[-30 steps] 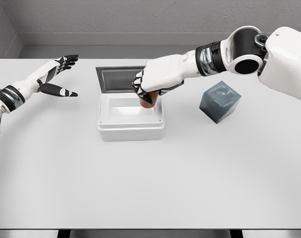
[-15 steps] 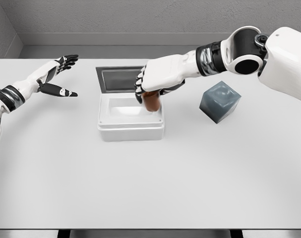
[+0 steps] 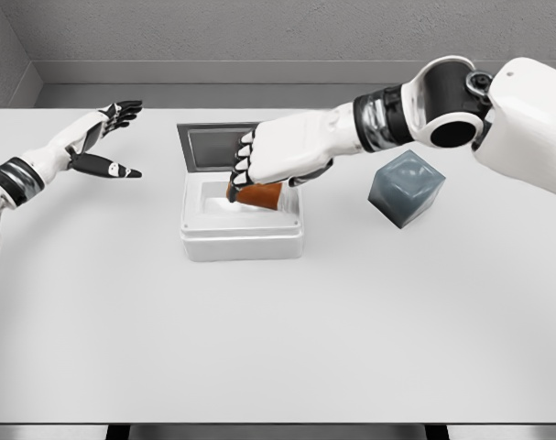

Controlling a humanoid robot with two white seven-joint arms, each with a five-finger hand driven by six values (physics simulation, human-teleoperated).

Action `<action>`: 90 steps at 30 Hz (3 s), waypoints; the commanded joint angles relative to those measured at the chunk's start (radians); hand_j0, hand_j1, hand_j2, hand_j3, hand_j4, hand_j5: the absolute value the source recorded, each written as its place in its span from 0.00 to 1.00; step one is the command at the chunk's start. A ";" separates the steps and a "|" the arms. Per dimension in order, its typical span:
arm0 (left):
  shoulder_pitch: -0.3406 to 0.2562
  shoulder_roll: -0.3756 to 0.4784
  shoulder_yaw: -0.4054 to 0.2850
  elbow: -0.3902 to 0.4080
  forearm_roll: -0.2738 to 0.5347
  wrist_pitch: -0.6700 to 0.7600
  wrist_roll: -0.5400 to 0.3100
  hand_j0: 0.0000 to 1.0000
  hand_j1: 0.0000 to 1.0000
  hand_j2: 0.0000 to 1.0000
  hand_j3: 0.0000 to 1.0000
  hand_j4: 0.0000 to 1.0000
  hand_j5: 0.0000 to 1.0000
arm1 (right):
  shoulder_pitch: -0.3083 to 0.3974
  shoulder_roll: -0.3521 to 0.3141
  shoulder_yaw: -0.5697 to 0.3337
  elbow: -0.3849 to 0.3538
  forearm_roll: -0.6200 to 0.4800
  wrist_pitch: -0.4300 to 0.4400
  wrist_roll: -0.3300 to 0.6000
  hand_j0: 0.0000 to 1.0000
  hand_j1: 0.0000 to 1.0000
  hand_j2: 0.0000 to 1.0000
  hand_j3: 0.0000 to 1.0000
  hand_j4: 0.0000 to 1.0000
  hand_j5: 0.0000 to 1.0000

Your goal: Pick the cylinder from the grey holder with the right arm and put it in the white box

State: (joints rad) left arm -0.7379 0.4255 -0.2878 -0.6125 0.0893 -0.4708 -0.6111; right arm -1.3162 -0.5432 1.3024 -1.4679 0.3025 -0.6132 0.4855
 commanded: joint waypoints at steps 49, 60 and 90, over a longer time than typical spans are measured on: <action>0.011 0.076 -0.258 -0.213 0.286 0.047 0.000 1.00 1.00 1.00 1.00 1.00 1.00 | 0.137 -0.590 -0.170 -0.203 -0.141 0.002 -0.196 1.00 1.00 1.00 1.00 1.00 1.00; 0.017 0.142 -0.361 -0.316 0.319 0.047 0.000 1.00 1.00 1.00 1.00 1.00 1.00 | 0.161 -0.592 -0.172 -0.200 -0.141 0.002 -0.196 1.00 1.00 1.00 1.00 1.00 1.00; 0.068 0.266 -0.393 -0.489 0.400 0.047 0.000 1.00 1.00 1.00 1.00 1.00 1.00 | 0.207 -0.583 -0.172 -0.178 -0.141 0.002 -0.185 1.00 1.00 1.00 1.00 1.00 1.00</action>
State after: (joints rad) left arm -0.6688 0.6827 -0.6842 -1.0885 0.4766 -0.4247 -0.6110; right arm -1.1075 -1.1252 1.1317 -1.6471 0.1670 -0.6125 0.3005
